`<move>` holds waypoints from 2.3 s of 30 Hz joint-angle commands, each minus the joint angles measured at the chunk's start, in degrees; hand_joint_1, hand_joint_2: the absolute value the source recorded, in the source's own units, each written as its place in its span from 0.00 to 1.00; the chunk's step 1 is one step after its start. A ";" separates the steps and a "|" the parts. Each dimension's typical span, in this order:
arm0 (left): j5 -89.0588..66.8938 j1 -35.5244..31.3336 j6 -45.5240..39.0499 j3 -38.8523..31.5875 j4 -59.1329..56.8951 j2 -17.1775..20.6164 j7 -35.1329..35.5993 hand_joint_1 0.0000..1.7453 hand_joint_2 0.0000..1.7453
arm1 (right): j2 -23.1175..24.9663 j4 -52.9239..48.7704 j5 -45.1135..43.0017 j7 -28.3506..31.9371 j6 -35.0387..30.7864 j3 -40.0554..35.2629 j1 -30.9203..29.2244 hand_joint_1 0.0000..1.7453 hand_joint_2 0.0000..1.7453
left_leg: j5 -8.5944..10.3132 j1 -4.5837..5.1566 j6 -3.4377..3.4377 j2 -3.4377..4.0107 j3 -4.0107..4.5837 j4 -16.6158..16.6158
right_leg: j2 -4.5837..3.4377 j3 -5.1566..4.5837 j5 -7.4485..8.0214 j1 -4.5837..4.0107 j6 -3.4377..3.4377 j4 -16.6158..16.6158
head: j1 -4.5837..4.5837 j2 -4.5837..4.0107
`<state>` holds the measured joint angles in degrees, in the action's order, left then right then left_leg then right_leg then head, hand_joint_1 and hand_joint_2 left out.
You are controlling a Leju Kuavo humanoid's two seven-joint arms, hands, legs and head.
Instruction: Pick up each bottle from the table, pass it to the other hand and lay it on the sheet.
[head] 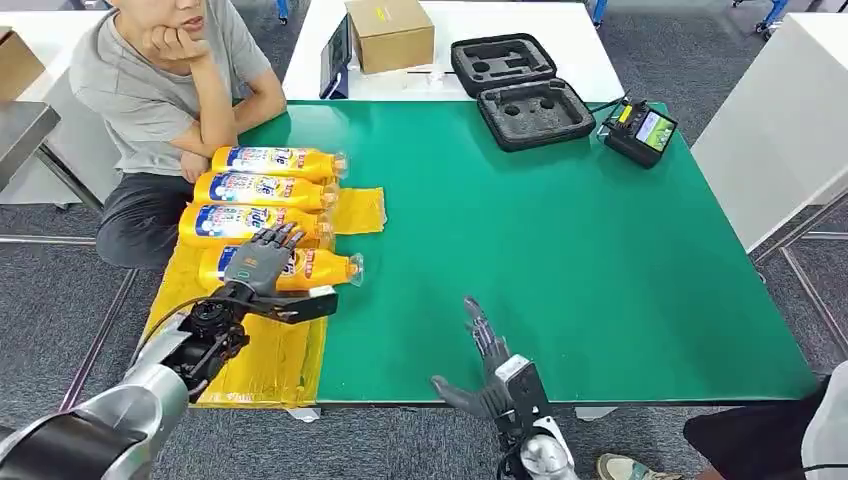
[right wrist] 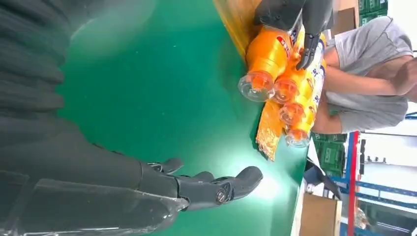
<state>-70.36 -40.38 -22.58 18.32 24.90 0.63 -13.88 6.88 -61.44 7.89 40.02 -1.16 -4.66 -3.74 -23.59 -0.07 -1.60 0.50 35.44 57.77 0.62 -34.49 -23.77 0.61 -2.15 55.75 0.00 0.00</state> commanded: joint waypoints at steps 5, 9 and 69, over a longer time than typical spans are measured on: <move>-0.16 -2.19 2.81 0.70 -3.99 0.83 -0.83 0.00 1.00 | -0.08 3.03 -0.70 -0.02 0.27 0.61 -2.75 0.00 1.00 | -0.10 -0.04 0.09 0.05 -0.21 0.00 | -0.13 0.18 -0.07 -0.03 0.08 -0.01 | 0.00 0.00; 1.82 -1.54 2.89 0.91 -1.38 1.52 -5.37 0.00 1.00 | -0.16 2.72 -0.81 -0.02 0.26 0.60 -2.15 0.00 1.00 | -0.11 -0.04 0.10 0.10 -0.25 -0.02 | -0.18 0.22 -0.06 -0.03 0.08 -0.03 | 0.00 0.00; 70.74 39.11 14.54 -0.97 67.51 -4.26 -26.12 0.00 1.00 | 0.36 -37.23 -2.16 -0.02 -12.62 -6.61 10.47 0.00 1.00 | -0.35 -0.01 0.14 -0.02 -0.12 0.03 | -0.16 0.03 -0.21 0.00 0.11 0.04 | 0.00 0.00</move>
<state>0.20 -2.32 -8.20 18.16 92.19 -2.16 -39.95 7.34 -91.90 5.99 40.17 -13.33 -8.89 5.48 -23.81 -0.06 -1.54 0.52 35.55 57.76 0.50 -34.66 -23.85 0.62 -2.12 55.72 0.00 0.00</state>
